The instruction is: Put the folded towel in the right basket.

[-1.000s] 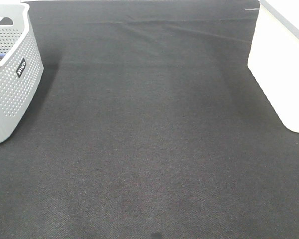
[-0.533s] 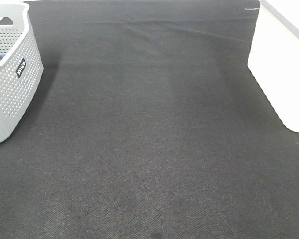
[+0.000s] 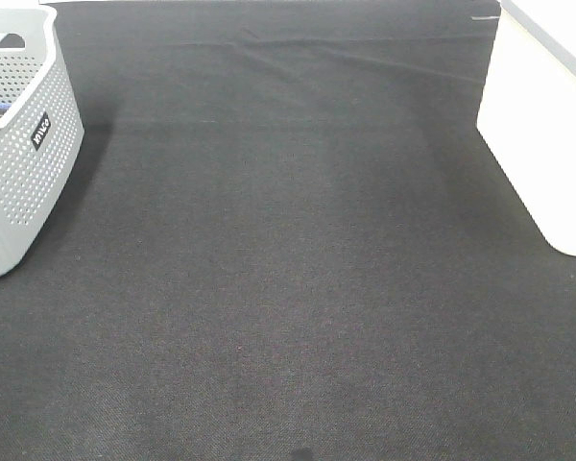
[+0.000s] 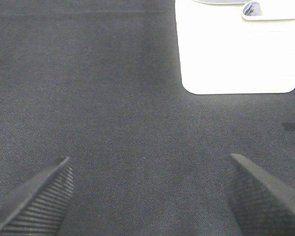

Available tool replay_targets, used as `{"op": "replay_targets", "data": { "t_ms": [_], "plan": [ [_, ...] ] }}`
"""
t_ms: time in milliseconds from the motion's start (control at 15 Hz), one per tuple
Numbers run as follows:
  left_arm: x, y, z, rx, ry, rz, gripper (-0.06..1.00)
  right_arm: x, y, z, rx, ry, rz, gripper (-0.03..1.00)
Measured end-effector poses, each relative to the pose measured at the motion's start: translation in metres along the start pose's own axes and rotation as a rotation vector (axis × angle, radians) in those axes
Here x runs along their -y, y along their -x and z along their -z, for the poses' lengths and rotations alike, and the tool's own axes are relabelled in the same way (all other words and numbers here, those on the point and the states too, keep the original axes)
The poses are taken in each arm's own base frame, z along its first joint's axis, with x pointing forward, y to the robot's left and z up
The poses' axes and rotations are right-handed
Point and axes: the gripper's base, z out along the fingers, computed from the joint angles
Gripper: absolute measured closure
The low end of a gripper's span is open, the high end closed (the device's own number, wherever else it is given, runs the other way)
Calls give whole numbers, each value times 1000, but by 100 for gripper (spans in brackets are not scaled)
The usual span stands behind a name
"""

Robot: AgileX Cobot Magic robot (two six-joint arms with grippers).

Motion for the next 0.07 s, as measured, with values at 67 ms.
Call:
{"op": "replay_targets", "data": {
  "t_ms": [67],
  "plan": [
    [0,0,0,0,0,0,-3,0,0,0,0,0,0,18]
  ]
}}
